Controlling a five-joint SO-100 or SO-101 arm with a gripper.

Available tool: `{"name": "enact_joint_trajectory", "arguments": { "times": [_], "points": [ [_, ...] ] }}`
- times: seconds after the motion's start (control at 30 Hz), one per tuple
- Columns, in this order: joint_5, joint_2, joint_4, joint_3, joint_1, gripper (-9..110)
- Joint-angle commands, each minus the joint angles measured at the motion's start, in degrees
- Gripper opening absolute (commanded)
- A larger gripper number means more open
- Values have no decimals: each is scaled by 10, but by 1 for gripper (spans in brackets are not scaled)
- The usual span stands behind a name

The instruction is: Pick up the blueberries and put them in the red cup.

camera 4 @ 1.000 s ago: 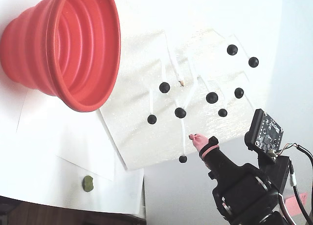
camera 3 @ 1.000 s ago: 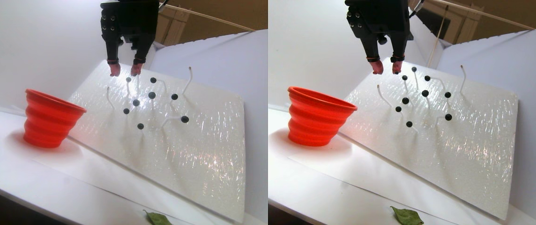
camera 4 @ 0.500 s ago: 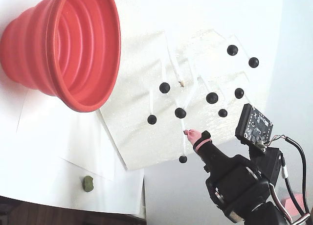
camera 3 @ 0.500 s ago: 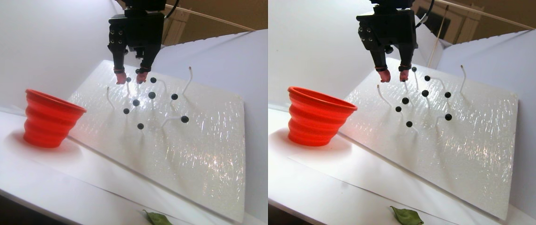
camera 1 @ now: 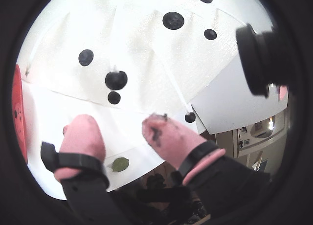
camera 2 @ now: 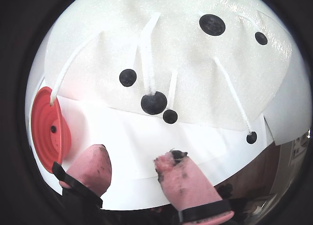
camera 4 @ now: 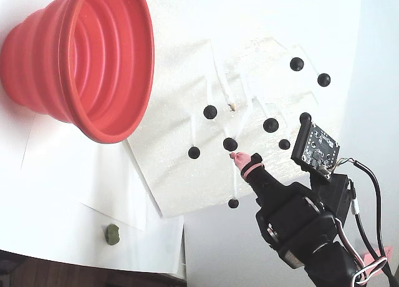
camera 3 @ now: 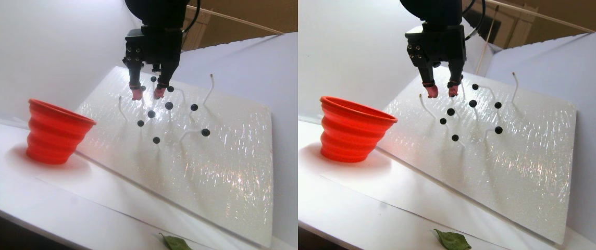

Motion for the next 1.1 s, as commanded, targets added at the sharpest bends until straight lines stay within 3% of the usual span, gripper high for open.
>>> {"name": "enact_joint_trajectory", "arguments": {
  "times": [0.0,1.07],
  "points": [
    [-6,-8,-27,-69,37,19],
    [-24,-120,-84,-142,36,20]
  ]
}}
